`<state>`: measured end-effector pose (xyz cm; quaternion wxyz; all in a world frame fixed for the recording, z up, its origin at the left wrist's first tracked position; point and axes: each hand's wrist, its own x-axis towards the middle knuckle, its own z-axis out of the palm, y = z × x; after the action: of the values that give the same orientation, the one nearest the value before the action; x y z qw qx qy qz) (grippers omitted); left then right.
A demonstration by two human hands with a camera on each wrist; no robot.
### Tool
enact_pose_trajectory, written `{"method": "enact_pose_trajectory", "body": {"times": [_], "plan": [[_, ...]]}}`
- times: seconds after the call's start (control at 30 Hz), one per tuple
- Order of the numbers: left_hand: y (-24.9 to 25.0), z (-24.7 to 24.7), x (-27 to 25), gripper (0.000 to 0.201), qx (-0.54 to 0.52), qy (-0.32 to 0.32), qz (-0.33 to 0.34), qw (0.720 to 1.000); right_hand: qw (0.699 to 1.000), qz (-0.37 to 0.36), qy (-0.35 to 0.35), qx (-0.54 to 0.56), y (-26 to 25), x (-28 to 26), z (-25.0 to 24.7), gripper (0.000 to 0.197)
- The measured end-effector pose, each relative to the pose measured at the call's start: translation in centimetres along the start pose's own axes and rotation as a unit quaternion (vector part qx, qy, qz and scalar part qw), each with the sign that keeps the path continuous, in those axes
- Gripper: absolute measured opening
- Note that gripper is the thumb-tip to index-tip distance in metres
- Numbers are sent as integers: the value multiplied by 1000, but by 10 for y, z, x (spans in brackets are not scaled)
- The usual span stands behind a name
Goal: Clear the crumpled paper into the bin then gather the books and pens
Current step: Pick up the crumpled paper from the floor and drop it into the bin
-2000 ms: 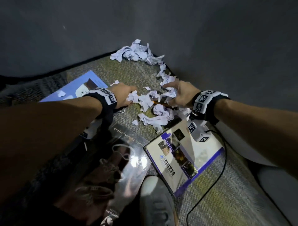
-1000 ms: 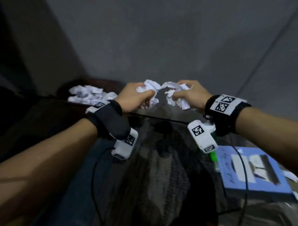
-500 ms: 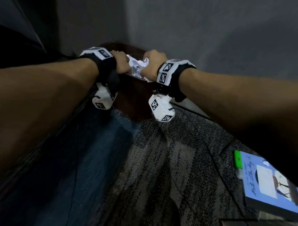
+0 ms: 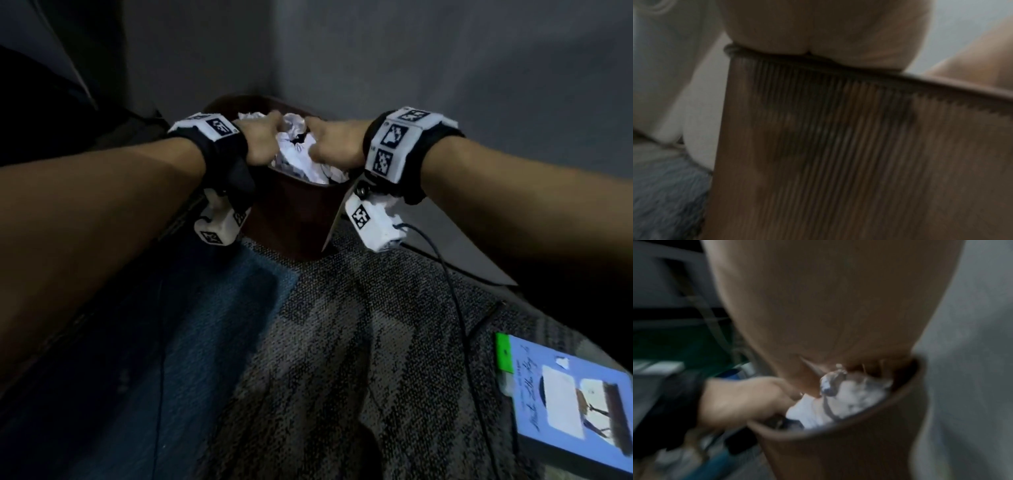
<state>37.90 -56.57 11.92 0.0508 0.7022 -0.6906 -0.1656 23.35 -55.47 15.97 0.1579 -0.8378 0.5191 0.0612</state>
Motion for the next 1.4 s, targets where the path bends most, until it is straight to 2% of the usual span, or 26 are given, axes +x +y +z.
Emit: {"method": "enact_pose_trajectory", "body": {"times": [0.1,0.23,0.3,0.37,0.43,0.63,0.7,0.77,0.83,0.93,1.07,1.13,1.2,1.27,1.33,1.4], "plan": [[-3,-3,-3,34,-6,31,-7,999,993,-11,101,-67,11,-5,4,37],[2,-7,-11,21,-37,55,-16,998,981,8,193,-19,4,-12,11,26],[2,-6,-14,19,-59,72,-25,995,987,28,156,22,-2,-12,15,24],[1,-5,-16,26,-67,80,-35,994,995,29,89,19,-3,-7,20,25],[0,-5,-19,34,-71,79,-25,994,998,38,51,17,-1,-2,21,25],[5,-10,-29,36,-65,78,-9,995,999,42,-10,25,3,11,14,23],[4,-10,-29,37,-66,76,-6,995,994,61,18,85,10,9,10,19],[0,-9,-29,36,-68,81,-5,994,980,64,84,167,13,6,8,13],[-1,-9,-29,35,-84,79,1,993,964,31,145,220,14,1,10,9],[-3,-8,-29,36,-77,92,37,992,932,-36,186,309,8,-2,14,20],[-10,-4,-21,36,-49,118,96,987,867,-67,240,431,11,-7,12,27],[-11,-3,-16,38,-31,139,114,983,854,-57,282,432,18,-11,9,31],[-13,-1,-16,38,-25,165,127,978,855,-41,324,404,30,-13,7,34],[-13,1,-18,35,-14,190,126,974,868,-22,332,369,44,-18,4,32],[-11,3,-20,28,4,207,117,971,906,-22,264,329,52,-31,-2,25],[-11,2,-19,23,1,200,109,974,964,-46,141,222,49,-42,-6,20]]}}
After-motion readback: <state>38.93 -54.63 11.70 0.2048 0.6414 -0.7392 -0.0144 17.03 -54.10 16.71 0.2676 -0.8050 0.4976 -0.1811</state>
